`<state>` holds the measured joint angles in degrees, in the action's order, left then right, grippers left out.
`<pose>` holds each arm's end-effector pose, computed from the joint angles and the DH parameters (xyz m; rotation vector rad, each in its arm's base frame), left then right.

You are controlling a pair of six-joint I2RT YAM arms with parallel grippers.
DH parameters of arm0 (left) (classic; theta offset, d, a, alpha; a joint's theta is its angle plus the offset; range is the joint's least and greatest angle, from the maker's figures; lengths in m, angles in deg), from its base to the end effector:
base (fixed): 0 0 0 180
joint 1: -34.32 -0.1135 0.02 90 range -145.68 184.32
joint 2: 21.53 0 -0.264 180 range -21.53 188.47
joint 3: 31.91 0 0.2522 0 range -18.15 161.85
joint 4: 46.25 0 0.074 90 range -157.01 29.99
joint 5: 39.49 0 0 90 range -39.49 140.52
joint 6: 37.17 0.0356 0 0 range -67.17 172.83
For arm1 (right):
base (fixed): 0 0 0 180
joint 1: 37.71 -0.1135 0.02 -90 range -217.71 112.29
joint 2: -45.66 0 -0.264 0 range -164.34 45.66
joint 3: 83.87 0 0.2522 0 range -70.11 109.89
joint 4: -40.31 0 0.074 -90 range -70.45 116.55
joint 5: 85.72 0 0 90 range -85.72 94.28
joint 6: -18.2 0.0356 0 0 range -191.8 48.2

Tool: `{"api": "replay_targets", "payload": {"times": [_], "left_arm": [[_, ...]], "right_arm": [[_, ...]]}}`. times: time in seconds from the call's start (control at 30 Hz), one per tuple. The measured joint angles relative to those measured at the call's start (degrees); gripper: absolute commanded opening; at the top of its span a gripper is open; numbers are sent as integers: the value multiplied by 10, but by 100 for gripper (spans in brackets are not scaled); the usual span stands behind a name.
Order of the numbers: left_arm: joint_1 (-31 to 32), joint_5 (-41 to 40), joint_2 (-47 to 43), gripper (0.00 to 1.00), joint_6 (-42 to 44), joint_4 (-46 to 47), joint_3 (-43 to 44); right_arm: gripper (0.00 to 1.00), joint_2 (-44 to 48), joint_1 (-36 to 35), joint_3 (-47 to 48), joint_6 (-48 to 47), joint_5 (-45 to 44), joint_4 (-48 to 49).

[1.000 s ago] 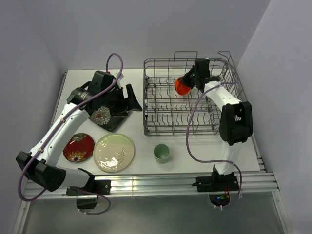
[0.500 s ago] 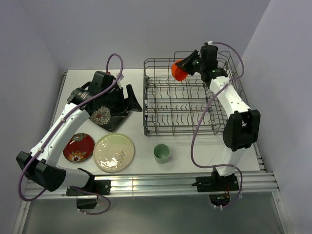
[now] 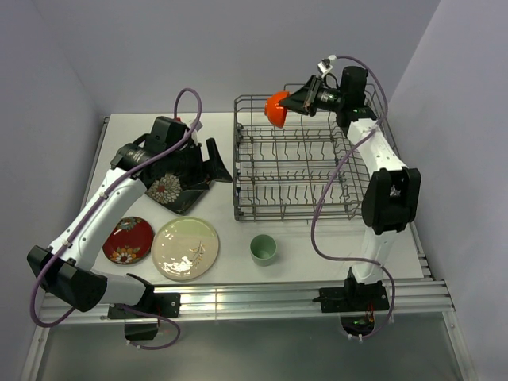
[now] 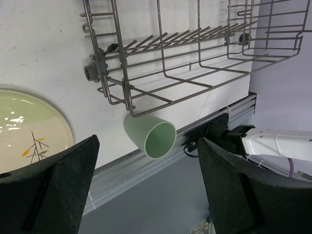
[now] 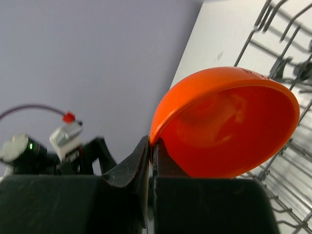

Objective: Load the mixed dishes into the dish rack

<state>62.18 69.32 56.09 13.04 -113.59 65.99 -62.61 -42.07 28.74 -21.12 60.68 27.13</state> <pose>0.2363 -0.1379 0.3799 -0.0996 2.5490 -0.9076 0.4433 0.0635 0.3689 -0.0504 1.9141 1.5160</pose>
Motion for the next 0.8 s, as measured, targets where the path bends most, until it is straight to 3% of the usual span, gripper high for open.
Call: {"api": "replay_targets", "payload": {"times": [0.27, 0.8], "left_arm": [[0, 9, 0, 88, 0, 6, -5], [1, 8, 2, 88, 2, 2, -5]], "right_arm": [[0, -41, 15, -31, 6, 135, 59], [0, -146, 30, -21, 11, 177, 83]]}}
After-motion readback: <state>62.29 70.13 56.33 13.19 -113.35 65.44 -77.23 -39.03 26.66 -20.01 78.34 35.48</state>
